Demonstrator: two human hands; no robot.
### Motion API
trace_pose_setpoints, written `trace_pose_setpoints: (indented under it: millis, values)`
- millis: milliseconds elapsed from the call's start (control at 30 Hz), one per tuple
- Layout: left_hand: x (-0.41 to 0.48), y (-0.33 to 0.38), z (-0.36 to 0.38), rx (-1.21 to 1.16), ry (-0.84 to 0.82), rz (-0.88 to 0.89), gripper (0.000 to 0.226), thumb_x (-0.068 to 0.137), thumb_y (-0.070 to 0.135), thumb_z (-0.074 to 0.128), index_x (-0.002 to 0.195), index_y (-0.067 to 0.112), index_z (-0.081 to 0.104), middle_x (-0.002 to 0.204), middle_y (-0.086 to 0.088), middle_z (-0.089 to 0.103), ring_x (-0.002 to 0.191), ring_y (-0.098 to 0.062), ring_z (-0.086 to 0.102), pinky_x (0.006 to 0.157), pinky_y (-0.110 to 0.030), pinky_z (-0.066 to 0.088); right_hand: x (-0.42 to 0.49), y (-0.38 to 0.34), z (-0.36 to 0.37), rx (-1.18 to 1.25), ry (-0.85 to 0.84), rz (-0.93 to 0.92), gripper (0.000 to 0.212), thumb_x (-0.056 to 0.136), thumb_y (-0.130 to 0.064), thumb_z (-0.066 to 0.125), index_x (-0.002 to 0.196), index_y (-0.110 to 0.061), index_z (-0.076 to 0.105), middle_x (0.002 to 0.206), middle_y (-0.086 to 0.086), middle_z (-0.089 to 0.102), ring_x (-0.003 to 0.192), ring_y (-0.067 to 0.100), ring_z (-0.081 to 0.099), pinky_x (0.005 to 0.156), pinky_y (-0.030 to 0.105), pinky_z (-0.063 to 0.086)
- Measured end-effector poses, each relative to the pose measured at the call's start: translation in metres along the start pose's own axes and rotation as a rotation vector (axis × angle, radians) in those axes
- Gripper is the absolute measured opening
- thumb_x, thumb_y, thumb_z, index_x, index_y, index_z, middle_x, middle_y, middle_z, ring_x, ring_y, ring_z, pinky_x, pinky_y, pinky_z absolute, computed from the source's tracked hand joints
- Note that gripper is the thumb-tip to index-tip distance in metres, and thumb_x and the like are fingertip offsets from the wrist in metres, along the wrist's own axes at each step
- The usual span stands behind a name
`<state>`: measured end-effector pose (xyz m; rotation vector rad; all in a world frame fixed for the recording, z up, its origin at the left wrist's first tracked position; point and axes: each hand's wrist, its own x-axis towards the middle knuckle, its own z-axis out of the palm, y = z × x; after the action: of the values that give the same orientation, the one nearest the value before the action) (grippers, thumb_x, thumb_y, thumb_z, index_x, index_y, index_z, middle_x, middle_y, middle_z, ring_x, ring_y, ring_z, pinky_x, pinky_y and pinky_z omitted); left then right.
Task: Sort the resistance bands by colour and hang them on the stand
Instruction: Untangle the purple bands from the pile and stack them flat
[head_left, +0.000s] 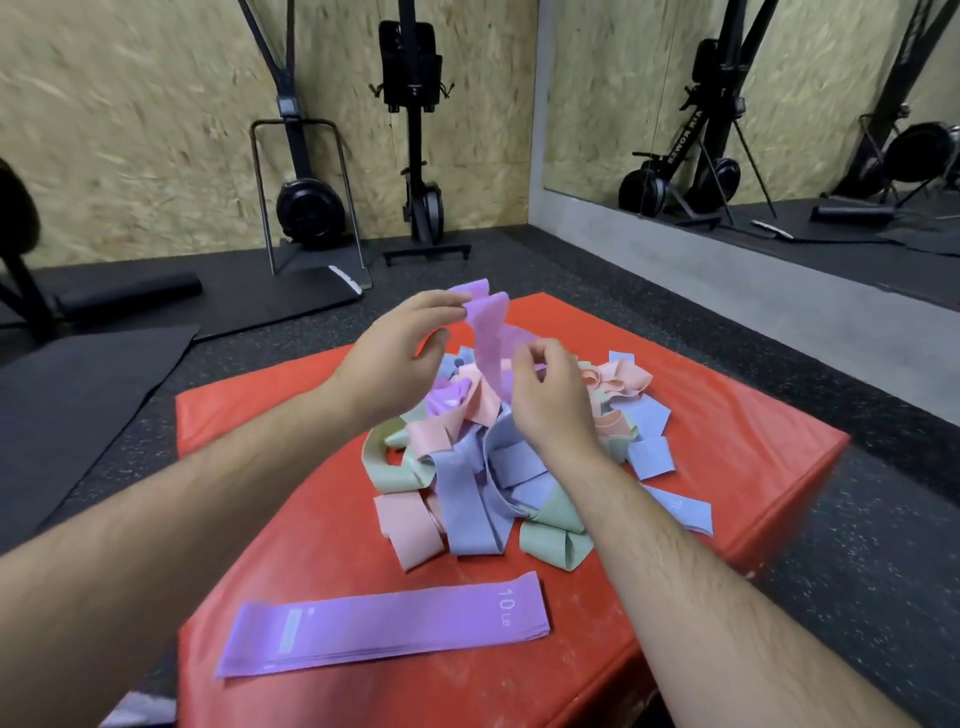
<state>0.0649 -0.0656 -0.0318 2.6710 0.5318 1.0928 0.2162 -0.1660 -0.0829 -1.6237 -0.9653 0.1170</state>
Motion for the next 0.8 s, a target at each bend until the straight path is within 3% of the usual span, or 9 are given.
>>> trace_pose_setpoints:
  millis: [100,200,233,300,367,500,633,733,800]
  values:
    - [-0.025,0.012,-0.027,0.004,-0.001,0.092,0.031,0.096,-0.003,0.051,0.121,0.005,0.068,0.137,0.001,0.059,0.128,-0.01,0.053,0.109,-0.024,0.04,-0.005,-0.025,0.003,0.268,-0.059,0.125,0.03,0.101,-0.05,0.044,0.096,-0.025,0.06,0.095,-0.01,0.062,0.09,0.009,0.057,0.076,0.029,0.043]
    - [-0.059,0.02,-0.036,-0.013,-0.056,0.143,0.03,0.096,-0.002,0.051,0.119,0.005,0.069,0.136,0.0,0.061,0.128,-0.011,0.055,0.108,-0.026,0.041,-0.013,-0.042,0.01,0.462,-0.305,0.35,0.073,0.083,-0.082,0.045,0.112,-0.02,0.071,0.113,-0.001,0.072,0.108,0.018,0.065,0.094,0.036,0.05]
    - [-0.071,0.021,-0.034,-0.022,-0.078,0.145,0.031,0.096,-0.001,0.05,0.118,0.005,0.07,0.135,0.0,0.062,0.129,-0.012,0.054,0.108,-0.028,0.042,-0.019,-0.043,0.013,0.505,-0.376,0.363,0.069,0.085,-0.078,0.051,0.108,-0.018,0.074,0.111,0.002,0.074,0.106,0.02,0.068,0.095,0.037,0.051]
    - [-0.095,0.021,-0.028,-0.055,-0.089,0.122,0.031,0.094,-0.003,0.049,0.113,0.007,0.072,0.132,0.001,0.064,0.129,-0.011,0.054,0.108,-0.032,0.043,-0.03,-0.045,0.018,0.536,-0.471,0.301,0.034,0.098,-0.042,0.059,0.093,-0.014,0.077,0.098,0.001,0.077,0.09,0.015,0.071,0.087,0.029,0.054]
    - [-0.116,0.02,-0.023,-0.122,-0.051,0.06,0.031,0.088,-0.005,0.049,0.1,0.01,0.074,0.125,0.004,0.067,0.125,-0.009,0.057,0.103,-0.033,0.046,-0.037,-0.045,0.022,0.534,-0.479,0.25,0.021,0.1,-0.024,0.06,0.087,-0.017,0.076,0.091,0.0,0.076,0.082,0.011,0.067,0.083,0.028,0.052]
    - [-0.13,0.023,-0.019,-0.395,0.096,-0.198,0.029,0.077,-0.004,0.049,0.081,0.018,0.067,0.099,0.006,0.071,0.1,-0.018,0.067,0.085,-0.045,0.052,-0.045,-0.044,0.028,0.434,-0.501,0.213,0.017,0.097,-0.031,0.063,0.098,-0.019,0.076,0.09,-0.01,0.073,0.089,0.007,0.062,0.09,0.029,0.047]
    - [-0.132,0.012,-0.015,-0.641,0.198,-0.526,0.021,0.078,0.015,0.063,0.098,0.02,0.058,0.094,0.002,0.064,0.084,-0.015,0.06,0.079,-0.046,0.052,-0.05,-0.049,0.029,0.484,-0.528,0.187,0.018,0.1,-0.022,0.059,0.104,-0.014,0.075,0.093,-0.006,0.074,0.084,0.005,0.065,0.081,0.026,0.049]
    - [-0.133,-0.004,-0.014,-0.603,0.047,-0.605,0.041,0.077,0.019,0.075,0.112,0.026,0.055,0.11,0.001,0.061,0.086,-0.012,0.059,0.073,-0.03,0.053,-0.052,-0.053,0.035,0.501,-0.556,0.164,0.019,0.101,-0.017,0.056,0.102,-0.017,0.074,0.102,-0.003,0.075,0.093,0.008,0.066,0.083,0.028,0.049]
    - [-0.132,-0.01,-0.011,-0.552,-0.082,-0.627,0.033,0.083,0.013,0.076,0.11,0.025,0.061,0.11,0.001,0.065,0.08,-0.01,0.06,0.065,-0.022,0.048,-0.05,-0.054,0.035,0.543,-0.536,0.16,0.018,0.101,-0.016,0.056,0.105,-0.017,0.074,0.11,0.003,0.075,0.099,0.011,0.066,0.085,0.029,0.049]
